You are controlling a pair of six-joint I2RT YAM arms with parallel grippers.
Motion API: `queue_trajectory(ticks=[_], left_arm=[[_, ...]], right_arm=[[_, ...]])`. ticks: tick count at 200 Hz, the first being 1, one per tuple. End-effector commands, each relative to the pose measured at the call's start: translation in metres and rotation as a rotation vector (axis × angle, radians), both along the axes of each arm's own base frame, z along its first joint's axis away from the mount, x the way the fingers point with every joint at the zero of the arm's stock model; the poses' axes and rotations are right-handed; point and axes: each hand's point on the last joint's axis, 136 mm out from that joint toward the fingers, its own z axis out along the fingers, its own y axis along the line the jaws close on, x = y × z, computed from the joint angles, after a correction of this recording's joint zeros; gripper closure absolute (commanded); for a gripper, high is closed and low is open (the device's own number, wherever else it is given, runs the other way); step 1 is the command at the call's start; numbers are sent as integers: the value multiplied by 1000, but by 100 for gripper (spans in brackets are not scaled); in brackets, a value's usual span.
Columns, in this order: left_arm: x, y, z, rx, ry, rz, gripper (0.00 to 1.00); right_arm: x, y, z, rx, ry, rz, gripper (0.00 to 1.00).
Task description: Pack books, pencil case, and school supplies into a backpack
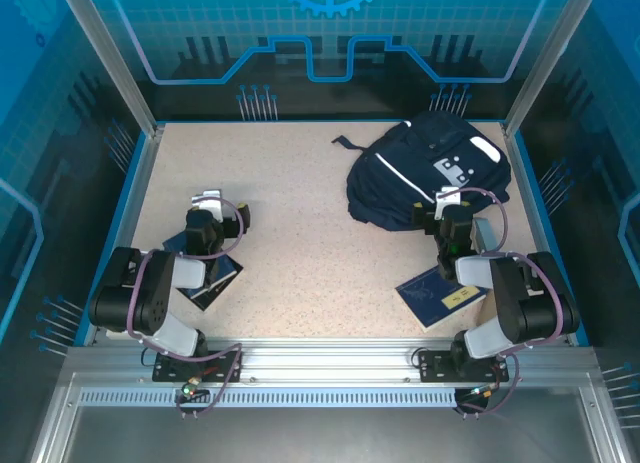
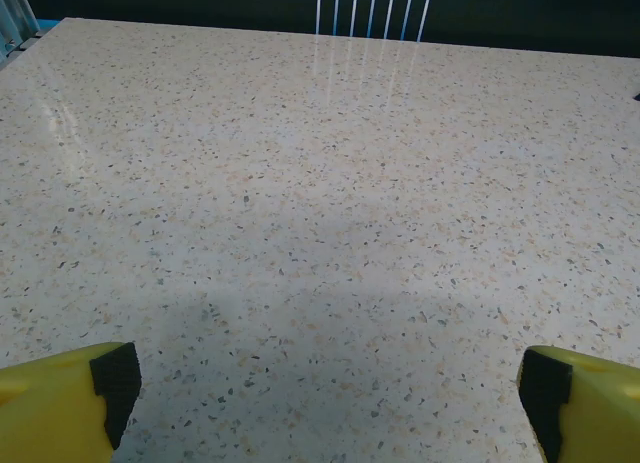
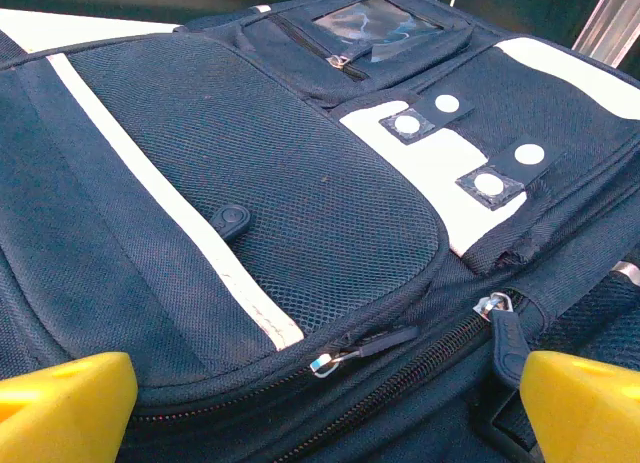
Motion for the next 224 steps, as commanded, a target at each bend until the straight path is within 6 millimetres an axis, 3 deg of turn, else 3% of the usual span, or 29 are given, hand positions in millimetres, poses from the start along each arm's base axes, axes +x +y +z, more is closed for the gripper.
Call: queue_trajectory(ticks=[1, 168, 209, 224], left_arm=[[6, -2, 7, 13, -21, -18, 1], [6, 0, 7, 11, -21, -13, 1], [-1, 9, 27, 11, -41, 41, 1], [-5, 10, 39, 10, -52, 49, 1]], right_arm=[[2, -1, 3, 11, -21, -9, 0], [2, -2, 3, 17, -23, -4, 0], [-1, 9, 13, -17, -27, 44, 0], [-3, 7, 27, -33, 9, 10, 0]])
